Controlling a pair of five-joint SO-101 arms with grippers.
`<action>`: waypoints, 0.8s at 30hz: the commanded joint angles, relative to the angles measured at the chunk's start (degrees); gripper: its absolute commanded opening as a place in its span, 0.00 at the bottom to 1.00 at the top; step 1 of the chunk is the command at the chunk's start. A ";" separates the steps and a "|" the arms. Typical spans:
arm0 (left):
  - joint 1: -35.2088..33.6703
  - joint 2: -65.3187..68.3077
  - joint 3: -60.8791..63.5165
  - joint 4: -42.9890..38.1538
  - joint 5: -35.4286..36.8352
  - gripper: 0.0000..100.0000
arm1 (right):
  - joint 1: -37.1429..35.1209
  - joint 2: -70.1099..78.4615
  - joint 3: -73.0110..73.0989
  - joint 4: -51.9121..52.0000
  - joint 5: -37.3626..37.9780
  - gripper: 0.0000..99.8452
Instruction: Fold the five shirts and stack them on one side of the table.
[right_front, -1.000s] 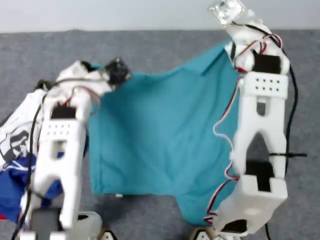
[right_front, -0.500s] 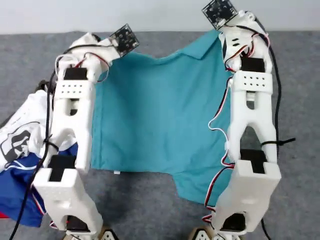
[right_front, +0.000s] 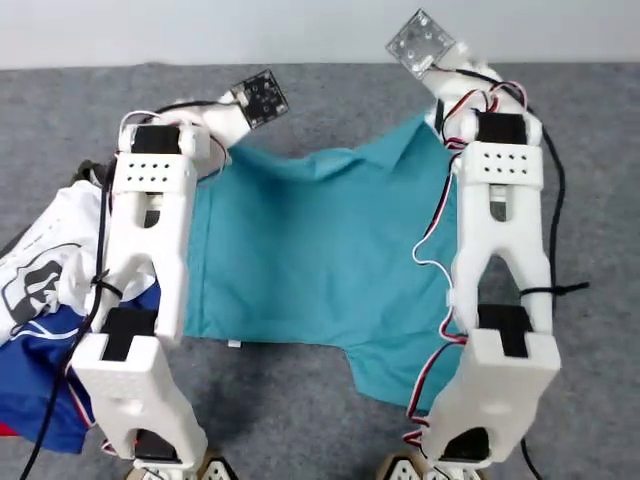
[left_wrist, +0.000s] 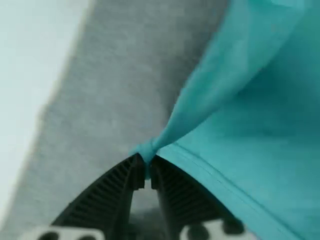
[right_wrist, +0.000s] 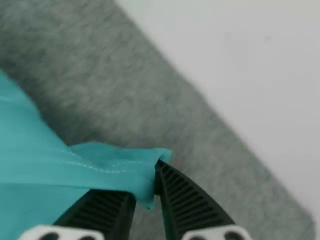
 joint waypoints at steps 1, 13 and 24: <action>0.09 -4.84 -2.42 8.35 -0.44 0.01 | -0.48 -6.99 -1.23 11.56 0.26 0.01; -0.26 -5.54 -2.15 31.03 -0.35 0.01 | -0.92 -15.16 -1.23 44.62 0.00 0.01; -2.99 -5.63 8.48 31.38 0.00 0.01 | -1.71 -31.25 21.54 47.08 -3.87 0.01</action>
